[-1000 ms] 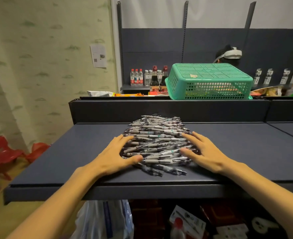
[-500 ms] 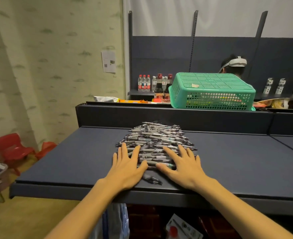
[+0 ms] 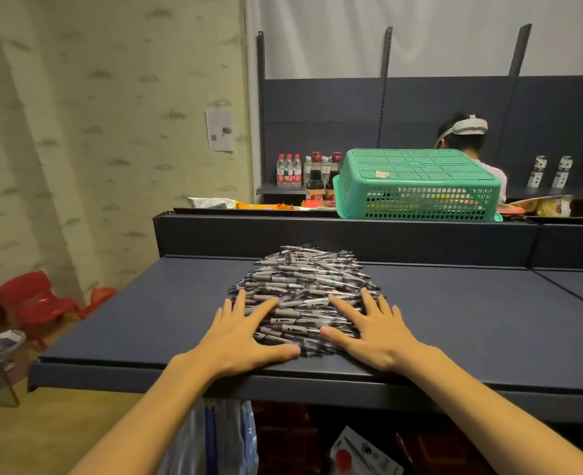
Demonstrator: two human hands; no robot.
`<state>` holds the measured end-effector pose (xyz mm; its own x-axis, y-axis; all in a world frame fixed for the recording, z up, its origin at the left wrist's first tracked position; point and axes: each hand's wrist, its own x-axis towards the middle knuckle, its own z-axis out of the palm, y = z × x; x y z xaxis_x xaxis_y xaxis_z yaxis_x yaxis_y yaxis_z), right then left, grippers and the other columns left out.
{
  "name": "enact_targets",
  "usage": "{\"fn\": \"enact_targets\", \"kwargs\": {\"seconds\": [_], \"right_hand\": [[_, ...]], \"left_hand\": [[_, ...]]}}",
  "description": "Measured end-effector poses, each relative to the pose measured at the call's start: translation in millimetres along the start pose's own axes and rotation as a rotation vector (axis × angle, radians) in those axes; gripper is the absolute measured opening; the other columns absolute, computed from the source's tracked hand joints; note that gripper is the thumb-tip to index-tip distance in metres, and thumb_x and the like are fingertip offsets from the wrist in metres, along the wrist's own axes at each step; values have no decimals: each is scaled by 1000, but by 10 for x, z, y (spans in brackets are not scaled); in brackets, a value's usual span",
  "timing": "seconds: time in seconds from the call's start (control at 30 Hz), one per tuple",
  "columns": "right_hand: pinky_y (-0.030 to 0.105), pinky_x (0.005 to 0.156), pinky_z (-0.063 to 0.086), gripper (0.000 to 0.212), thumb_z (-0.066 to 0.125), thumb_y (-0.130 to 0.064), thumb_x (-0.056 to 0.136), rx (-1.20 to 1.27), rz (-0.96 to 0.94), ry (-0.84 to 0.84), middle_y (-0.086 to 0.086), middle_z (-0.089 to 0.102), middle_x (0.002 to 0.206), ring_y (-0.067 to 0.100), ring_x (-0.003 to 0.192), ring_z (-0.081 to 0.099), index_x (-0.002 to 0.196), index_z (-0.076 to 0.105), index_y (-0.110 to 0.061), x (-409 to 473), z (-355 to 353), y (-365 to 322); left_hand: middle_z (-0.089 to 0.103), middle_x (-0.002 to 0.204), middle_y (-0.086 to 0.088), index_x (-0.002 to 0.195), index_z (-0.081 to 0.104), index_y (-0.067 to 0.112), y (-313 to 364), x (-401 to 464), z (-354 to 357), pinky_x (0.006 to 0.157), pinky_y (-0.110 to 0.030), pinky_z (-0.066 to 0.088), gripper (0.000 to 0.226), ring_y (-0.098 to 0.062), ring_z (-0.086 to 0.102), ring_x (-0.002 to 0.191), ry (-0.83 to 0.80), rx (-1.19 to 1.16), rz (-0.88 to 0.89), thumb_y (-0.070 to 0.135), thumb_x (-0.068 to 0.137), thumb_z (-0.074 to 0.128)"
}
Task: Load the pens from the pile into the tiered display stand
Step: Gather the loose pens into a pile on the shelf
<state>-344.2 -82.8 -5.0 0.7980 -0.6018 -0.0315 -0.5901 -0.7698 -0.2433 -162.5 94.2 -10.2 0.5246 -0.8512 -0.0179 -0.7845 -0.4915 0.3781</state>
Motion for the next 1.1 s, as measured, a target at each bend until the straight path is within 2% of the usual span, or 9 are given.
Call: {"fn": "enact_targets", "kwargs": {"seconds": [0.23, 0.33, 0.43, 0.5, 0.6, 0.73, 0.87, 0.97, 1.1], "right_hand": [[49, 120, 7, 57, 15, -75, 87, 116, 41, 49, 13, 0, 161, 37, 147, -3, 142, 10, -62, 37, 43, -182], [47, 119, 8, 56, 13, -70, 91, 206, 32, 70, 13, 4, 161, 32, 148, -2, 146, 15, -56, 44, 46, -192], [47, 119, 9, 56, 9, -63, 95, 428, 1, 176, 9, 13, 161, 24, 149, 1, 148, 20, -49, 31, -8, -176], [48, 120, 8, 65, 6, -75, 87, 450, -19, 203, 7, 11, 162, 22, 149, 0, 146, 18, -52, 26, -21, -181], [57, 118, 3, 85, 4, -97, 59, 273, -98, 154, 4, 2, 163, 26, 149, -6, 139, 7, -67, 6, 27, -246], [62, 115, -3, 99, -10, -100, 45, 69, -102, 117, 3, -6, 163, 33, 148, -10, 138, 2, -68, 3, 94, -332], [59, 116, 2, 97, -11, -101, 42, 58, -106, 136, 7, -2, 163, 39, 147, -5, 134, -8, -71, 52, 115, -352], [54, 118, 6, 98, 0, -103, 46, 88, -108, 160, 7, 2, 162, 34, 148, -1, 138, -4, -67, 70, 109, -308], [47, 120, 9, 96, 15, -97, 58, 116, -92, 192, 6, 6, 162, 26, 149, 1, 145, 4, -58, 79, 98, -267]], "left_hand": [[-20, 157, -7, 138, 10, 64, 197, 30, 46, 116, -55, 5, 87, -40, -10, 143, 80, -33, -69, 92, 59, 33], [-11, 159, -9, 137, 10, 63, 247, 60, 100, 116, -56, 6, 90, -41, -3, 143, 140, -24, -78, 95, 55, 27], [-10, 159, -9, 140, 13, 58, 211, 80, 83, 116, -55, 6, 98, -37, -6, 144, 136, -77, -71, 95, 53, 38], [-10, 159, -9, 143, 15, 53, 192, 74, 66, 117, -53, 5, 105, -32, -10, 145, 132, -100, -65, 95, 50, 42], [-4, 159, -10, 144, 14, 52, 215, 62, 85, 117, -51, 6, 106, -30, -5, 146, 150, -52, -71, 96, 50, 35], [0, 159, -11, 144, 11, 54, 210, 62, 105, 117, -50, 11, 93, -31, -1, 146, 165, -1, -68, 92, 61, 30], [0, 159, -11, 142, 13, 57, 200, 67, 50, 114, -52, 13, 88, -34, -2, 144, 114, -4, -13, 88, 62, 29], [-6, 159, -11, 141, 17, 58, 177, 90, 7, 114, -52, 11, 86, -35, -5, 143, 81, -6, 23, 86, 62, 35], [-19, 157, -11, 140, 20, 59, 176, 155, -2, 115, -52, 3, 69, -34, -14, 143, 68, 6, 73, 73, 78, 49]]}}
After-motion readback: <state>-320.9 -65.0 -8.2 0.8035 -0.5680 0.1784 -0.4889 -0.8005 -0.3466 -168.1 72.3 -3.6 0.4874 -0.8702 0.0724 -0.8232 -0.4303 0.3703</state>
